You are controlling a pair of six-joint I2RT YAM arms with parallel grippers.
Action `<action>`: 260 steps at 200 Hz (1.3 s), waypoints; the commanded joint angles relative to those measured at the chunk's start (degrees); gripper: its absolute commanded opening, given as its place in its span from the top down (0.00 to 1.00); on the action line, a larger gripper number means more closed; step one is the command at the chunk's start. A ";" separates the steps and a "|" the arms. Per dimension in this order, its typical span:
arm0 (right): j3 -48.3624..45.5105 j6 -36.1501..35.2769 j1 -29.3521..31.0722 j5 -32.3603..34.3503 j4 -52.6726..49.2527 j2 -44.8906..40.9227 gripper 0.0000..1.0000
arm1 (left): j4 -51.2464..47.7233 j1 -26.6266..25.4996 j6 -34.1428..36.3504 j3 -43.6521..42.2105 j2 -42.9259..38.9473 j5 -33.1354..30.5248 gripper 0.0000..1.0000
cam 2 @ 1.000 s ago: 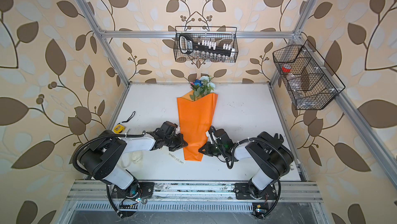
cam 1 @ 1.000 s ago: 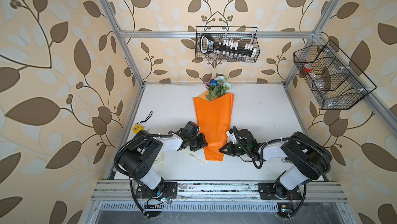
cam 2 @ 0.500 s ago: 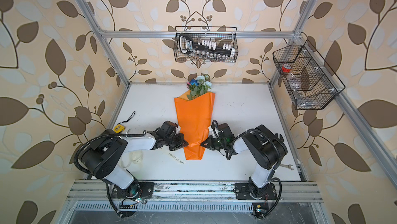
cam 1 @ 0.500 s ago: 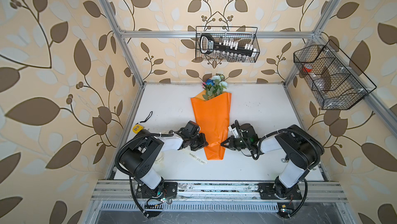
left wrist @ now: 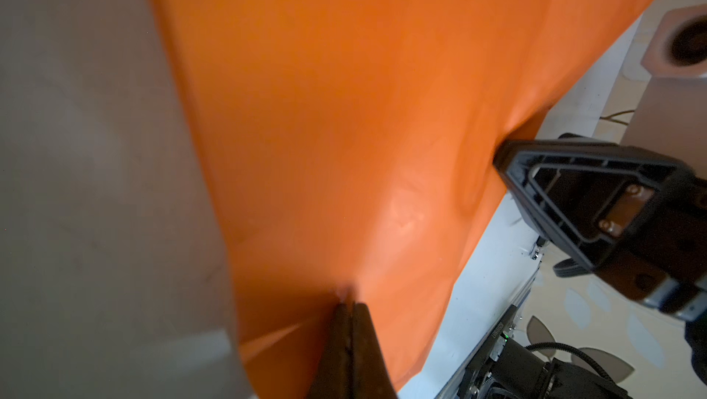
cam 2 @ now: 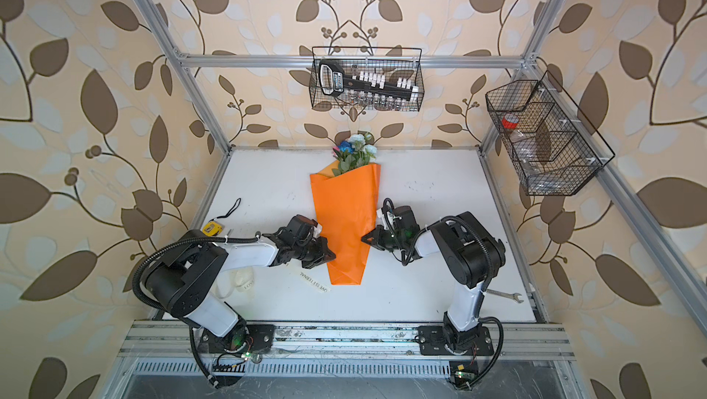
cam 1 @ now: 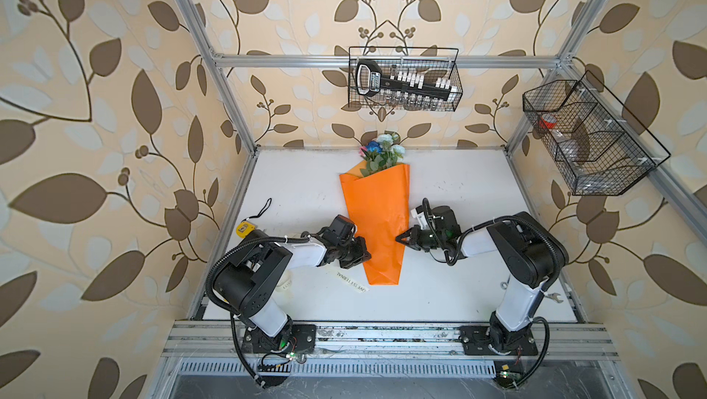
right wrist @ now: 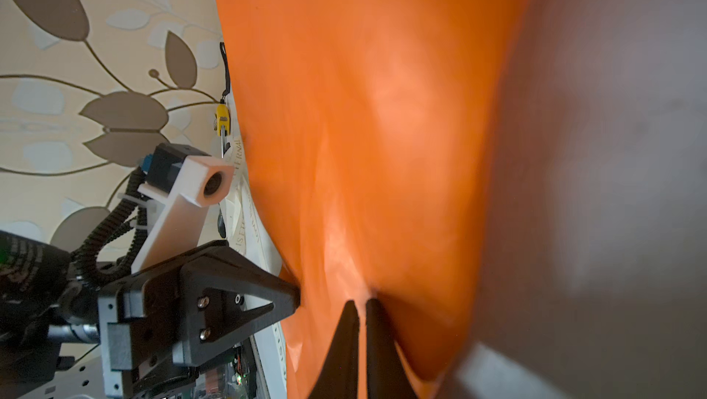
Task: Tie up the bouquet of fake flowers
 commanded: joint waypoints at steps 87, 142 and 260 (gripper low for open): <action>17.04 -2.36 -7.03 -0.97 -6.30 12.04 0.91 | -6.66 -0.57 1.52 -1.54 3.22 -0.36 1.00; 25.35 -1.84 -9.81 -0.18 -9.03 17.18 0.91 | -6.56 -0.58 1.52 -2.05 2.96 0.30 1.00; 46.98 2.11 -15.09 3.34 -15.56 30.21 0.91 | -6.83 -0.56 1.43 -3.21 0.29 0.57 1.00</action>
